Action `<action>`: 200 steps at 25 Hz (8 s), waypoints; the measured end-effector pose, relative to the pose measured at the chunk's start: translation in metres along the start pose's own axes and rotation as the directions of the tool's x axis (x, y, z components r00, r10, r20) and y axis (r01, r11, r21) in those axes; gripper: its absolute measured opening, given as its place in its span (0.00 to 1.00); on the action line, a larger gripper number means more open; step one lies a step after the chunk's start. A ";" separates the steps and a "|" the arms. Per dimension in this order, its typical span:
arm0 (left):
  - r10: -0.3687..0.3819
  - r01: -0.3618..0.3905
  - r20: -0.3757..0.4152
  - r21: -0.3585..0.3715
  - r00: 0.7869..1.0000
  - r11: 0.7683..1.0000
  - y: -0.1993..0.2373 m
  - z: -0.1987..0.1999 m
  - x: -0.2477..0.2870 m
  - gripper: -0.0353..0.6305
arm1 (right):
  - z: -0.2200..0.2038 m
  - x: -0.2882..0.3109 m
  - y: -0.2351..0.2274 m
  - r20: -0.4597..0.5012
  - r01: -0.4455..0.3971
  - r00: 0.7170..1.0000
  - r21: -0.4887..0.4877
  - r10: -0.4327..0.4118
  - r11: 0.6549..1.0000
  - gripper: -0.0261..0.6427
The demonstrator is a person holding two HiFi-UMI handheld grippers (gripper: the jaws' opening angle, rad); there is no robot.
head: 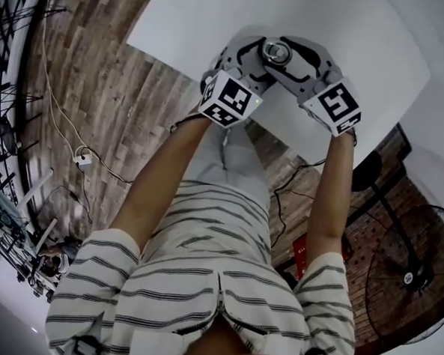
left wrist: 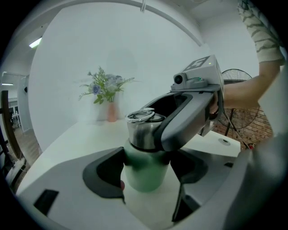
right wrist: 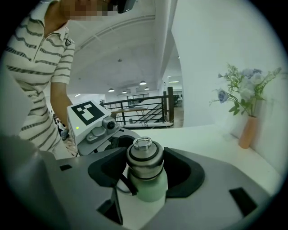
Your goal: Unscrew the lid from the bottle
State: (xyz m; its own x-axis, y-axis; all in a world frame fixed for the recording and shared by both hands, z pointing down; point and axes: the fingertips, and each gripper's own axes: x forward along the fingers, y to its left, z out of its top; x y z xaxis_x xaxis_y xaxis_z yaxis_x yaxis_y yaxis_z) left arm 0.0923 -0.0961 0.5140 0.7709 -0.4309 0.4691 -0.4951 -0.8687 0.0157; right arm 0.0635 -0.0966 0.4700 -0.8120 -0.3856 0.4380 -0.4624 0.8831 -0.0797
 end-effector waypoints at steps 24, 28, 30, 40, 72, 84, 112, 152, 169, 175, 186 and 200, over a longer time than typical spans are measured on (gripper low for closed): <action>0.004 -0.004 0.005 0.000 1.000 1.000 -0.004 -0.001 0.001 0.53 | -0.002 -0.022 -0.003 0.075 0.508 0.819 0.366 -0.569 0.780 0.50; 0.002 -0.002 0.003 0.000 1.000 1.000 -0.002 -0.003 0.001 0.53 | -0.001 -0.014 -0.006 0.063 0.538 0.803 0.352 -0.593 0.766 0.50; 0.001 -0.001 0.003 -0.002 1.000 1.000 -0.001 -0.004 0.002 0.53 | -0.001 -0.009 -0.007 0.056 0.544 0.800 0.352 -0.597 0.762 0.47; 0.003 -0.003 0.001 -0.004 1.000 1.000 0.000 -0.005 0.001 0.53 | -0.003 -0.007 -0.008 0.065 0.515 0.822 0.338 -0.566 0.787 0.41; -0.012 0.012 -0.003 0.007 1.000 1.000 -0.003 -0.005 0.003 0.53 | -0.004 -0.008 0.004 0.009 -0.215 0.976 -0.024 0.215 0.976 0.41; -0.003 0.003 -0.001 0.002 1.000 1.000 -0.001 -0.006 0.004 0.54 | 0.014 -0.020 0.000 0.195 0.187 0.957 0.147 -0.214 0.971 0.55; 0.001 -0.001 -0.004 -0.004 1.000 1.000 -0.002 -0.006 0.004 0.53 | -0.001 -0.010 -0.007 0.108 0.537 0.795 0.331 -0.597 0.776 0.45; -0.013 0.014 -0.014 0.011 1.000 1.000 -0.007 0.000 0.003 0.54 | 0.009 -0.016 0.005 0.020 -0.129 0.991 -0.113 0.132 0.985 0.54; -0.008 0.008 -0.028 -0.002 1.000 1.000 -0.004 -0.008 0.002 0.54 | 0.010 -0.015 0.002 0.112 0.481 0.851 0.226 -0.513 0.847 0.51; -0.008 0.008 -0.028 -0.003 1.000 1.000 -0.005 -0.007 0.003 0.54 | 0.006 -0.014 -0.005 0.075 0.578 0.774 0.324 -0.629 0.749 0.40; -0.011 0.011 -0.029 -0.004 1.000 1.000 -0.004 -0.007 0.002 0.54 | 0.005 -0.014 -0.005 0.078 0.552 0.803 0.278 -0.591 0.786 0.40; -0.017 0.017 -0.028 0.006 0.999 1.000 -0.003 -0.005 0.004 0.54 | 0.006 -0.011 0.002 0.098 0.106 0.989 0.022 -0.107 0.994 0.41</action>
State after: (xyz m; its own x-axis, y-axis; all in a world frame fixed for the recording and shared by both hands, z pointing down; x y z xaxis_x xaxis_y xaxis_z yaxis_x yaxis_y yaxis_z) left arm 0.0949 -0.0936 0.5199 0.7676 -0.4087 0.4937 -0.4792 -0.8775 0.0186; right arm 0.0697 -0.0922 0.4592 -0.7888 -0.5025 0.3541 -0.5533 0.8313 -0.0529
